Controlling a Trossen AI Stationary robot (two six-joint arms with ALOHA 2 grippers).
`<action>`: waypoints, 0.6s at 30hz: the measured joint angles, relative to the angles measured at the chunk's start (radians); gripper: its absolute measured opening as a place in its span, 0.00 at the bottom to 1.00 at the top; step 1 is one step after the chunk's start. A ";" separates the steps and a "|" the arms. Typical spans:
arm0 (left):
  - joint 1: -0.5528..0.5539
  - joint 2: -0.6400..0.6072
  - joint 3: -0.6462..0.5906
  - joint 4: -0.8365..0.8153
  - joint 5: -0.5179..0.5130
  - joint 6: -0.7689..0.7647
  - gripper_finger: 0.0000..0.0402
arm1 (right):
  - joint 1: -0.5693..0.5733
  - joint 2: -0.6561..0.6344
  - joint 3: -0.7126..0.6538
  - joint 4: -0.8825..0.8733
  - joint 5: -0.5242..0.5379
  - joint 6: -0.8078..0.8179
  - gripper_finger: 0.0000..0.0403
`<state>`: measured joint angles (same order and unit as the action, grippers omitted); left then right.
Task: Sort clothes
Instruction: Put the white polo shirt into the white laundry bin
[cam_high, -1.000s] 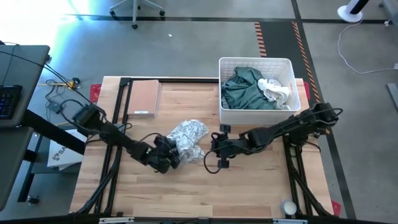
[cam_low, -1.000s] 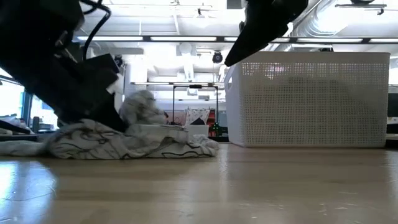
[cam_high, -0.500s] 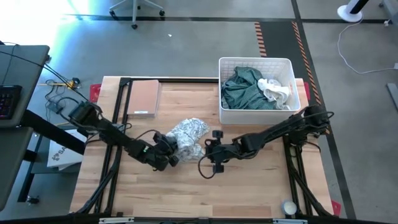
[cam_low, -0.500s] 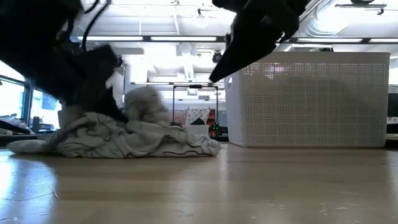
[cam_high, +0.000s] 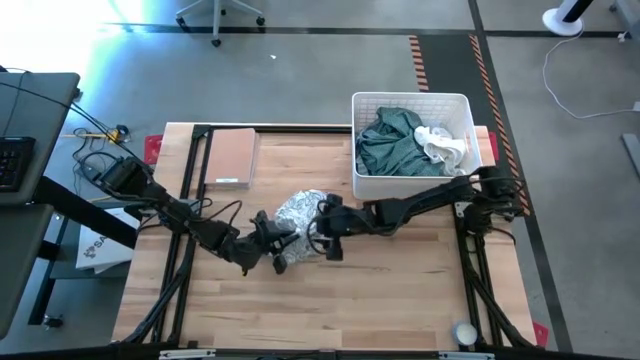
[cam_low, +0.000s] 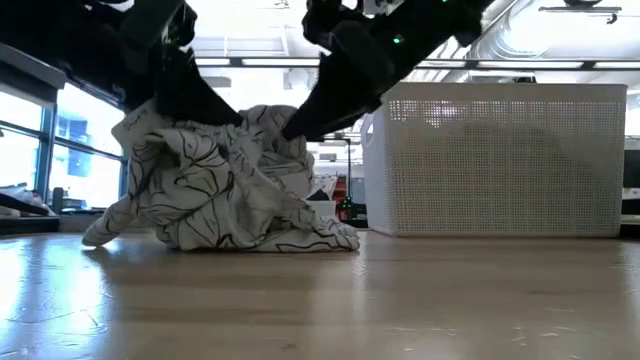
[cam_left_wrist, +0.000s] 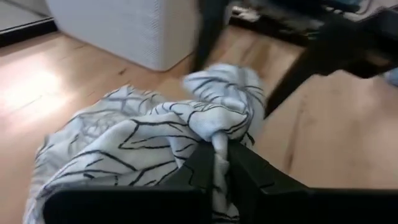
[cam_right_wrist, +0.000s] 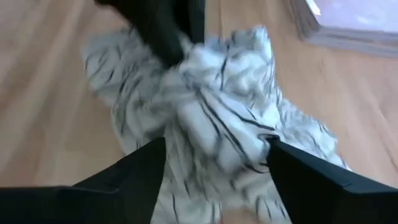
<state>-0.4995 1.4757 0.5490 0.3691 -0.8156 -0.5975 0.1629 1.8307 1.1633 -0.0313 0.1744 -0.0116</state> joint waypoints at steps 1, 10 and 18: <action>0.002 0.000 0.000 0.015 0.007 0.014 0.06 | -0.008 0.006 0.000 0.027 -0.014 0.001 0.68; 0.003 -0.001 0.000 0.043 0.013 0.052 0.07 | -0.061 0.200 0.018 0.283 -0.166 0.038 0.71; 0.003 0.001 0.000 0.036 0.014 0.030 0.09 | -0.112 0.380 0.177 0.181 -0.265 0.103 0.51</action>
<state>-0.4969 1.4765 0.5491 0.4050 -0.8021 -0.5678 0.0510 2.2103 1.3403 0.1498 -0.0910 0.0914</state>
